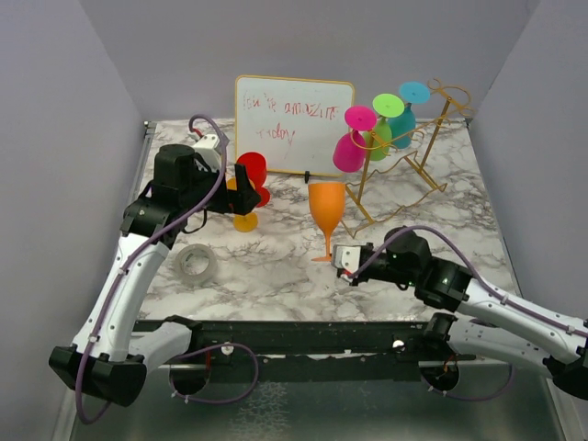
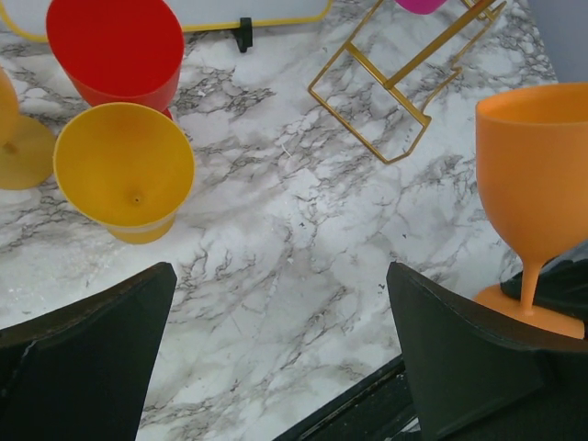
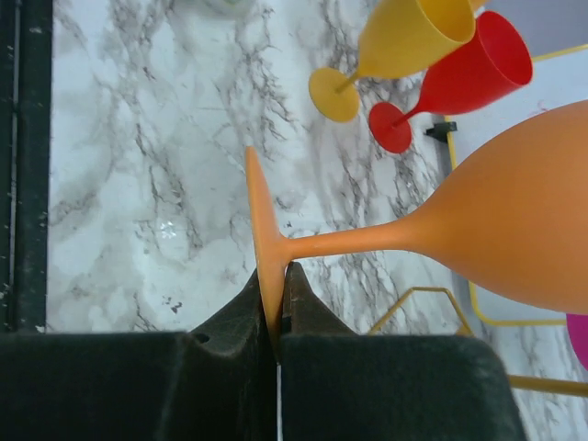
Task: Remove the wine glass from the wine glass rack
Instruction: Place the wine glass at the center of the board.
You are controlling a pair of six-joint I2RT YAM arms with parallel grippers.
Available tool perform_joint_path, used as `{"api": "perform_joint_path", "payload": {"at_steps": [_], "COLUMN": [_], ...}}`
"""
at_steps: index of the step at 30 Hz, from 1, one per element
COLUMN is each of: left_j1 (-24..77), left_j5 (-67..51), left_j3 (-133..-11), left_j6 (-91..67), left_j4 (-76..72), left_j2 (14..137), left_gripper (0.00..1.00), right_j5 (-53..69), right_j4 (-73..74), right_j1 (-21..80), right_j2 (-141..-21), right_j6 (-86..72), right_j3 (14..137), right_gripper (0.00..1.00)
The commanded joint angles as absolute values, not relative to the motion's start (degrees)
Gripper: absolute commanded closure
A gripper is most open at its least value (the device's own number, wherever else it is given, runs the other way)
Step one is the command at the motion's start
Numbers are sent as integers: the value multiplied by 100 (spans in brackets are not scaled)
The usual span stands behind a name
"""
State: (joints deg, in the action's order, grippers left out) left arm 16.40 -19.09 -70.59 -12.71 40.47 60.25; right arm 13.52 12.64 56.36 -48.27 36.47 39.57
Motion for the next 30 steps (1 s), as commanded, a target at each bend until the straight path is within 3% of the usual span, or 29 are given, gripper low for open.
{"api": "perform_joint_path", "payload": {"at_steps": [1,9,18,30], "left_j1": [1565,1564,1564,1609], "left_j5": [-2657,-3280,-4469,-5310], "left_j3": [-7198,-7080,-7002,-6671], "left_j6": [-1193,-1257,-1363,-2138], "left_j4": [4081,3853,3381,2477], "left_j2": [6058,5899,5832,5890], "left_gripper": [1,1,1,1], "right_j5": [622,1069,2117,1066], "right_j4": [696,792,671,531], "right_j1": [5666,5667,5795,6003], "right_j2": [-4494,-4175,-4576,-4748], "right_j6": [4401,4984,5210,5661], "right_j3": [3534,3054,3113,2991], "right_gripper": [99,99,99,99]}}
